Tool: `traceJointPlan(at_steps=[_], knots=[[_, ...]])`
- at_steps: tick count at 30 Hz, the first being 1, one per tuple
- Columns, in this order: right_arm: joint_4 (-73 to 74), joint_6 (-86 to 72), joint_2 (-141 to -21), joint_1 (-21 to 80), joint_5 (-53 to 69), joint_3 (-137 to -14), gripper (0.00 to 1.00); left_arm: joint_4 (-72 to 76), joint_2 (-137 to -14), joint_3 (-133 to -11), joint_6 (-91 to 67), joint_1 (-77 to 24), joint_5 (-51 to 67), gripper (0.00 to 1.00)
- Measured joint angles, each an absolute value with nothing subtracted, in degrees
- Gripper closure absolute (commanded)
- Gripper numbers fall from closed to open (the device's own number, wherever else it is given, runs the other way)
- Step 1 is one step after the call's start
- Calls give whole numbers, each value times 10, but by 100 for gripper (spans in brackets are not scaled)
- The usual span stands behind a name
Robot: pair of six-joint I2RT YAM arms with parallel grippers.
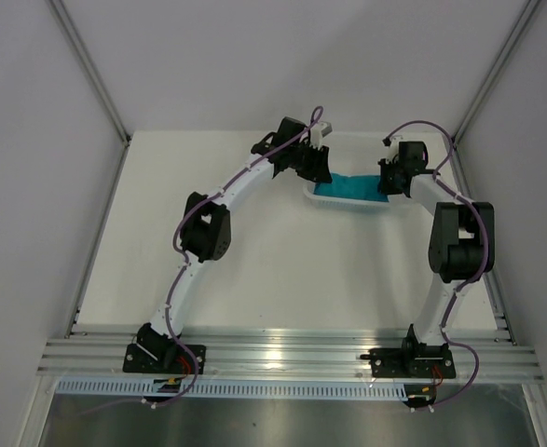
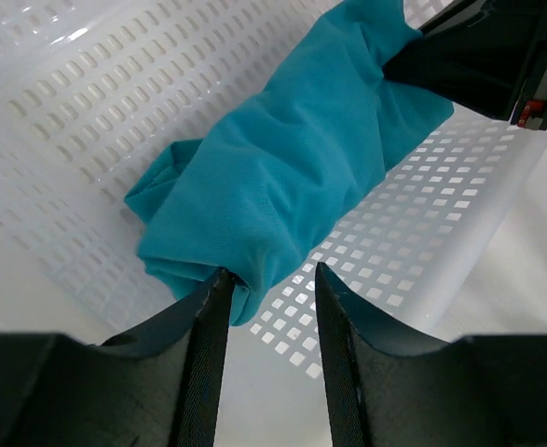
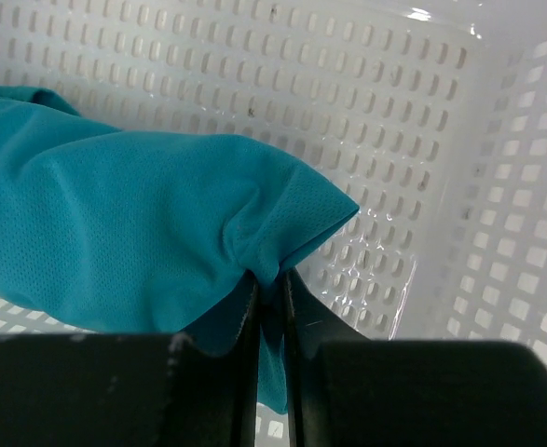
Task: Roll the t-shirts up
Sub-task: Place the rolled tshirt into the container
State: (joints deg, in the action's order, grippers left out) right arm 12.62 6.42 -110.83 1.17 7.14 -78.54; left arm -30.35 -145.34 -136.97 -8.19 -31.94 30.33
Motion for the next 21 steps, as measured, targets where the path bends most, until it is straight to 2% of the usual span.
traceJointPlan(at_steps=[5, 18, 20, 21], knots=[[133, 72, -1124, 11, 78, -797, 100, -299, -1453, -1370, -85, -319, 297, 51], [147, 74, -1128, 8, 67, -813, 99, -297, -1442, -1370, -59, -315, 240, 47], [148, 74, -1129, 7, 64, -814, 90, -298, -1438, -1370, -54, -314, 232, 46], [150, 73, -1130, 6, 65, -814, 77, -298, -1436, -1370, -51, -314, 229, 46]])
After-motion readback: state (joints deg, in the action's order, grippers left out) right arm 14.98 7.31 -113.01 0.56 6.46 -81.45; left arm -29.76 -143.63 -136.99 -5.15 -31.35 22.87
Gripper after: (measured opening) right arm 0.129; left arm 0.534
